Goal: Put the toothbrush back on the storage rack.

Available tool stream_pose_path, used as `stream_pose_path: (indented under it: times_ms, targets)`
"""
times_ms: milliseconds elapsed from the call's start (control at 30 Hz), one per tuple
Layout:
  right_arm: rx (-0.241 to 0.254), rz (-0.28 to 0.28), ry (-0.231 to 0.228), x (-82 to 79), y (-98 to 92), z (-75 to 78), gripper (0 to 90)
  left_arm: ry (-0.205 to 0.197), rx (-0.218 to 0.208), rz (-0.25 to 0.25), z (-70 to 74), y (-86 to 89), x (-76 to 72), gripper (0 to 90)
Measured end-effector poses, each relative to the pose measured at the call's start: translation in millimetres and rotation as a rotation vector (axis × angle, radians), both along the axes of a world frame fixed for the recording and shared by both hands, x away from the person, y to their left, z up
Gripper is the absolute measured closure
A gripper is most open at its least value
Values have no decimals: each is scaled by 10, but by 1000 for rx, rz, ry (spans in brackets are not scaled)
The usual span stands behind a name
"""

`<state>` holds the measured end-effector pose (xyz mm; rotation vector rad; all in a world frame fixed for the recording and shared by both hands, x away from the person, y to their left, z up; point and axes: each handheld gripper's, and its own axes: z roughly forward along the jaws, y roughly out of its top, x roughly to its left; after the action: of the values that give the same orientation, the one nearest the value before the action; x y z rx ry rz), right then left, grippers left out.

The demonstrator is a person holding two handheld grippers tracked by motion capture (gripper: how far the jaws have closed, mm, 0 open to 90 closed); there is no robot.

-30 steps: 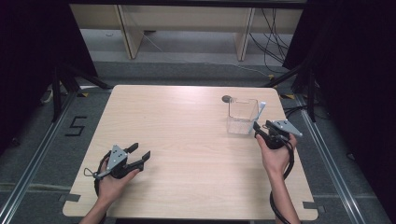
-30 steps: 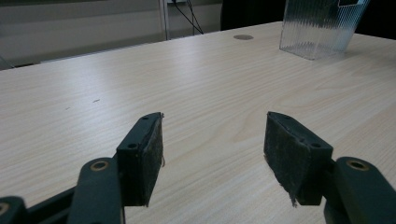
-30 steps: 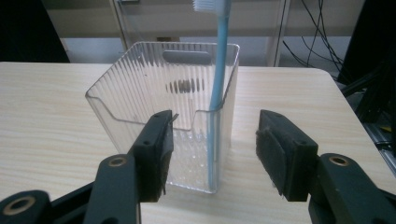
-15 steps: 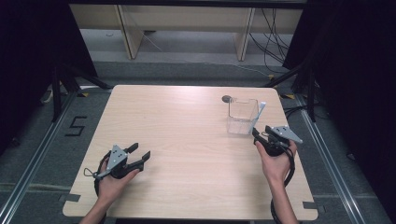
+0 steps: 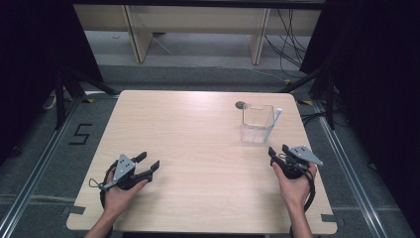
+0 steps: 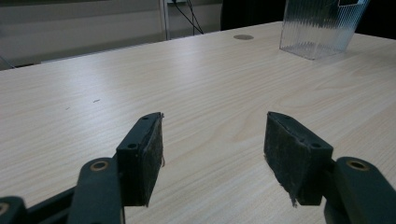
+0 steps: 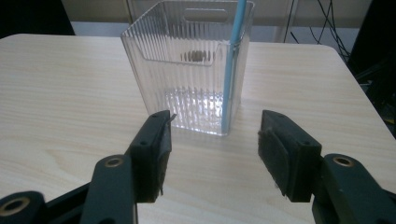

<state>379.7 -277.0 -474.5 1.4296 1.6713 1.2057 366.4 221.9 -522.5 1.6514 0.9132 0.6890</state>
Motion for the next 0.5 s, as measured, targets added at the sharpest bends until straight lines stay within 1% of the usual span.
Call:
stream_pose_path:
  times_ms: [33, 67, 100, 133, 167, 233, 267, 300, 333, 367, 400, 467, 500]
  targets:
    - [-26, 17, -18, -4, -28, -15, 448, 0, -1, 0, 0, 0, 0, 371]
    - [-28, 9, -17, -24, -30, -25, 448, 0, -1, 0, 0, 0, 1, 371]
    - [-7, -4, -4, -50, -15, -34, 448, 1, 0, 0, 1, 0, 0, 370]
    - [-34, 12, -6, -63, -41, -43, 447, 1, 1, 0, 0, 0, 0, 371]
    - [-27, 0, -20, -73, -38, -67, 447, 0, 1, 0, 0, -1, 0, 370]
    - [-17, -3, 13, -125, -39, -81, 445, 0, 0, 0, 0, 0, 0, 371]
    - [-24, -2, 1, -132, -47, -94, 444, 0, -1, 0, 0, 0, -1, 370]
    - [-21, 8, 13, -152, -60, -104, 443, 0, -1, 0, 0, 0, -1, 371]
    - [-18, 7, 2, -157, -70, -121, 442, 2, -1, -1, 1, 1, 0, 371]
    - [-11, -6, 18, -185, -67, -127, 442, 2, 0, -1, 0, 1, 1, 371]
    - [-16, -1, 8, -186, -77, -142, 442, 3, 2, -1, 2, 1, 1, 371]
    - [-29, 4, 8, -208, -92, -163, 441, 2, 1, 0, 1, 0, 0, 371]
    - [-10, 7, 17, -220, -87, -174, 441, 0, -1, 0, 0, -1, 0, 371]
